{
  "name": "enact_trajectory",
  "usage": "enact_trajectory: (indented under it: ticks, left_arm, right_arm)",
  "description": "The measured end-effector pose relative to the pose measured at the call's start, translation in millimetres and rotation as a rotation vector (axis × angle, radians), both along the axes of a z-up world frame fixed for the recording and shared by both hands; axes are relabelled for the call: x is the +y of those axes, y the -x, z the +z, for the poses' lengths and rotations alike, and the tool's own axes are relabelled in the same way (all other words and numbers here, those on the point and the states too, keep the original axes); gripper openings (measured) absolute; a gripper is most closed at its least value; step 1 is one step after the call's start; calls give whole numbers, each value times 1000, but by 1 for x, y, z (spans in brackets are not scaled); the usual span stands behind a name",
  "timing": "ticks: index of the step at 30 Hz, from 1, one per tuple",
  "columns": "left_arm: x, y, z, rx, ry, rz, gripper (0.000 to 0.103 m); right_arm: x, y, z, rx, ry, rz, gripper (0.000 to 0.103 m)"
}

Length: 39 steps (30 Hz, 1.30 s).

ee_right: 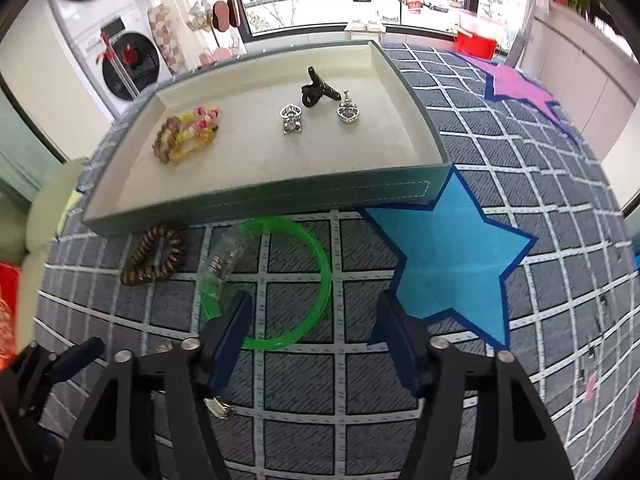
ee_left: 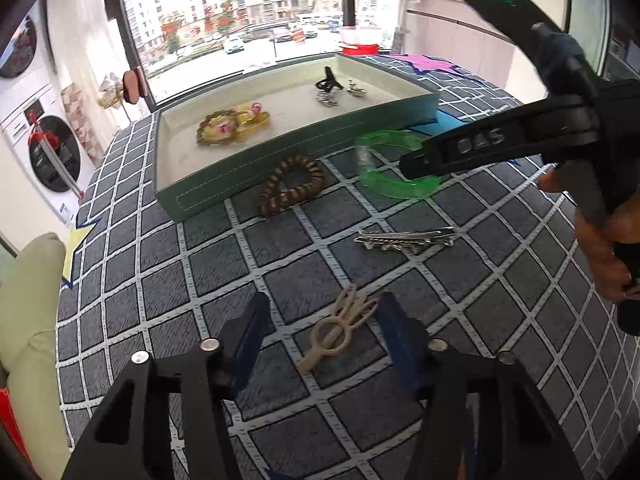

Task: Organize jewelry
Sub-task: 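Grasp the green plastic bangle with right tool while left tool grasps the beige claw clip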

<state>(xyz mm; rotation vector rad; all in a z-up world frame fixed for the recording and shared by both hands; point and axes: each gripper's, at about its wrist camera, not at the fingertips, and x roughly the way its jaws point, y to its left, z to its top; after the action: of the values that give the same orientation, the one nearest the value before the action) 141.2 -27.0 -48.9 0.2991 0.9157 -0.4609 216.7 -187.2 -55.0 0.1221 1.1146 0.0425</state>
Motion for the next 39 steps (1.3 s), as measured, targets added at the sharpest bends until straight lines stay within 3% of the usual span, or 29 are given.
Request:
enact_trajectory:
  ticks: [3, 5, 9, 12, 14, 17, 21, 22, 23, 33, 39]
  left_arm:
    - [-5, 3, 1, 5, -3, -32, 53]
    - [-9, 5, 2, 2, -20, -46, 51]
    - [-15, 6, 4, 25, -24, -79, 36]
    - [-16, 8, 4, 14, -35, -78, 36]
    - [-14, 8, 5, 23, -21, -68, 36]
    - [-10, 7, 5, 36, 2, -48, 36]
    - [-3, 6, 7, 42, 37, -21, 36]
    - [0, 6, 9, 43, 51, -13, 29]
    - [2, 5, 9, 53, 64, -7, 14]
    - [22, -2, 10, 90, 144, 60, 14]
    - [26, 3, 19, 60, 164, 62, 14]
  right_arm:
    - [5, 0, -1, 1, 54, 21, 58]
    - [7, 0, -1, 1, 76, 25, 54]
    - [7, 1, 0, 0, 84, 23, 48]
    - [7, 2, 2, 0, 85, 22, 33]
    - [9, 2, 2, -2, 87, 30, 17]
    - [7, 2, 3, -6, 79, 17, 8]
    - [-1, 5, 4, -9, 37, 0, 8]
    - [-3, 7, 5, -12, 30, -2, 8]
    - [-5, 9, 7, -17, 23, -5, 8]
    - [-20, 19, 22, -44, -39, -27, 8]
    - [-24, 26, 27, -48, -80, -24, 8]
